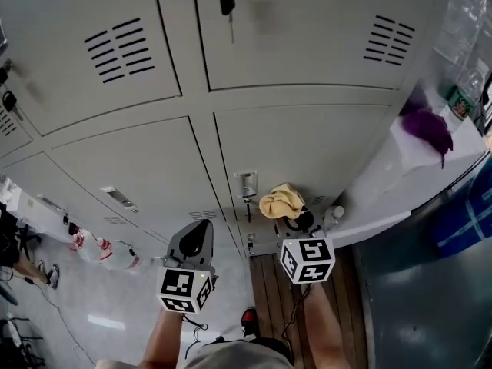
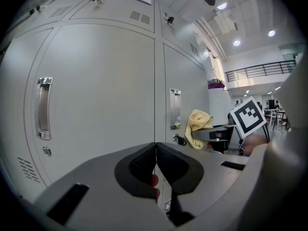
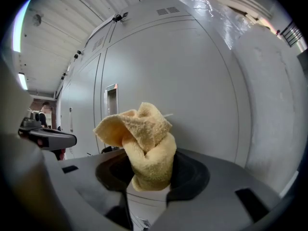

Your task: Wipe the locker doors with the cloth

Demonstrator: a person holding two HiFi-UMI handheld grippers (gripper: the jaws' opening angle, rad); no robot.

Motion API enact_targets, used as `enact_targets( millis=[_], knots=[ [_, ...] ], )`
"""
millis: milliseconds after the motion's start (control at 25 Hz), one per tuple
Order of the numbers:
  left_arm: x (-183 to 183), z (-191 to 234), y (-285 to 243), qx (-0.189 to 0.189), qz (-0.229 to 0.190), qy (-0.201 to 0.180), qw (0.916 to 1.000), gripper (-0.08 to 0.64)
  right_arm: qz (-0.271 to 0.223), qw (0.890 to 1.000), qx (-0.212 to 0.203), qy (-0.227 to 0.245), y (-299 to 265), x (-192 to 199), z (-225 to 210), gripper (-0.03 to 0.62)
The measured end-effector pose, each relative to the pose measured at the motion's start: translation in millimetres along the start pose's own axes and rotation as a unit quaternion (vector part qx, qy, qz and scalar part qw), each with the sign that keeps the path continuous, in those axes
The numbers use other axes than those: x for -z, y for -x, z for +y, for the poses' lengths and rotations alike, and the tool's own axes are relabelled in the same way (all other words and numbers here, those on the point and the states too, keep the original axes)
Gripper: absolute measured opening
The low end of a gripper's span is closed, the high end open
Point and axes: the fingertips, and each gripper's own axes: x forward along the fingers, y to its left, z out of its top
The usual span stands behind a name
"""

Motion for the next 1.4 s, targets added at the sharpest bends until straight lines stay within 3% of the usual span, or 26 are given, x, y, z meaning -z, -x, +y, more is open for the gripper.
enact_targets(
  millis=[1040,1400],
  knots=[
    [7,-43,-34,0.058,0.013,-0.006,0.9982,0.023,0.029,0.992,0.118,-0.021,28,26,-119,0.19],
    [8,-43,-30,0.057,0.015,-0.007,0.9982,0.023,0.034,0.991,0.127,-0.027,29,30,-131,0.189]
  ],
)
